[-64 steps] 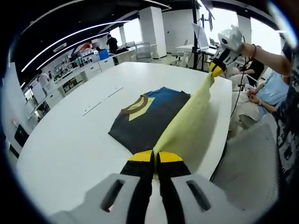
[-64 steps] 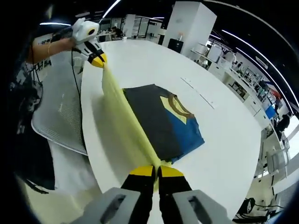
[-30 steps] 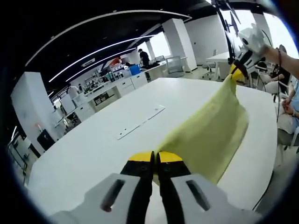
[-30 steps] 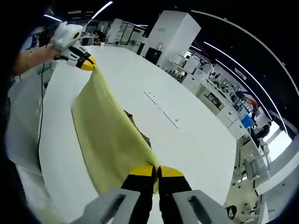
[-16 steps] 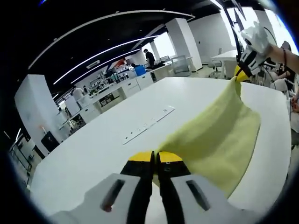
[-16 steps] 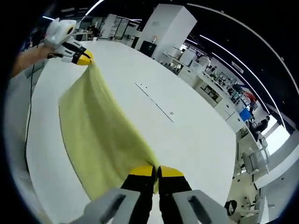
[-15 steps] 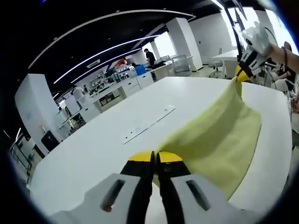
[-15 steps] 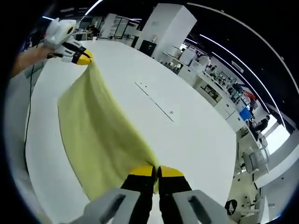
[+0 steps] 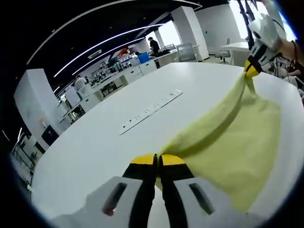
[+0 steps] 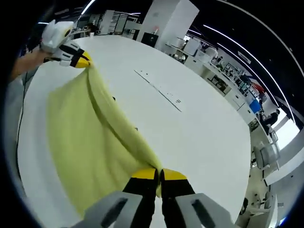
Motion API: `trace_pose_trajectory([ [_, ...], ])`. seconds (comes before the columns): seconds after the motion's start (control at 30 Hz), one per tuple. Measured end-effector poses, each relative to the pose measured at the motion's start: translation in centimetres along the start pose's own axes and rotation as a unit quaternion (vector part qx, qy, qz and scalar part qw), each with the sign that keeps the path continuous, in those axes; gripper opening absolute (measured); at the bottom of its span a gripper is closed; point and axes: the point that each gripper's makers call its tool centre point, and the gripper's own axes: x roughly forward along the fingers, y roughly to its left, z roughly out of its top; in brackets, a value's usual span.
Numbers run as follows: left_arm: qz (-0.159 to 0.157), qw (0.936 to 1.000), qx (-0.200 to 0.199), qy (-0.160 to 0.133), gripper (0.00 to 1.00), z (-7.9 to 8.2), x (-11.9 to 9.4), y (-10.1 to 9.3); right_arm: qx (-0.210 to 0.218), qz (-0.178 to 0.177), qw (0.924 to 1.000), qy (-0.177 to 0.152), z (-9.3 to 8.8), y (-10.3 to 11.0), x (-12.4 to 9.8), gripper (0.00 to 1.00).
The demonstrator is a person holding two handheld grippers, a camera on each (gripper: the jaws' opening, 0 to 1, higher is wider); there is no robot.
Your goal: Fold the garment on the visible template until the final outline fits inside the template.
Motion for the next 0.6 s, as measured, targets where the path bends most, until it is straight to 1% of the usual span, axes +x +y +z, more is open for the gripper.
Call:
trace_pose_trajectory([
  [0.17,-0.006,0.9998,-0.012,0.013,0.00,-1.1,1.3,-0.1,-0.001,0.009,0.9999,0.012,-0.6,0.3,1.7,0.00],
  [0.23,-0.005,0.9999,-0.013,0.009,0.00,-1.4,1.6,-0.1,-0.004,0.014,0.9997,0.018,-0.7,0.3,2.4,0.00],
  [0.37,-0.010,0.9995,-0.021,0.023,0.00,-2.6,2.6,-0.2,-0.004,0.024,0.9994,0.024,-1.1,0.4,3.7,0.00],
  [0.47,-0.016,0.9994,-0.014,0.027,0.00,-3.1,3.2,-0.5,-0.008,0.029,0.9990,0.033,-1.5,0.6,4.2,0.00],
  [0.53,-0.014,0.9994,-0.011,0.029,0.00,-3.4,3.6,-0.5,-0.004,0.031,0.9988,0.037,-1.8,0.5,4.8,0.00],
  [0.57,-0.018,0.9993,-0.012,0.030,0.00,-3.6,3.8,-0.6,-0.002,0.029,0.9988,0.040,-2.0,0.4,4.9,0.00],
  [0.6,-0.018,0.9990,-0.021,0.036,0.00,-3.9,4.0,-0.6,0.001,0.030,0.9986,0.043,-2.2,0.4,5.1,0.00],
])
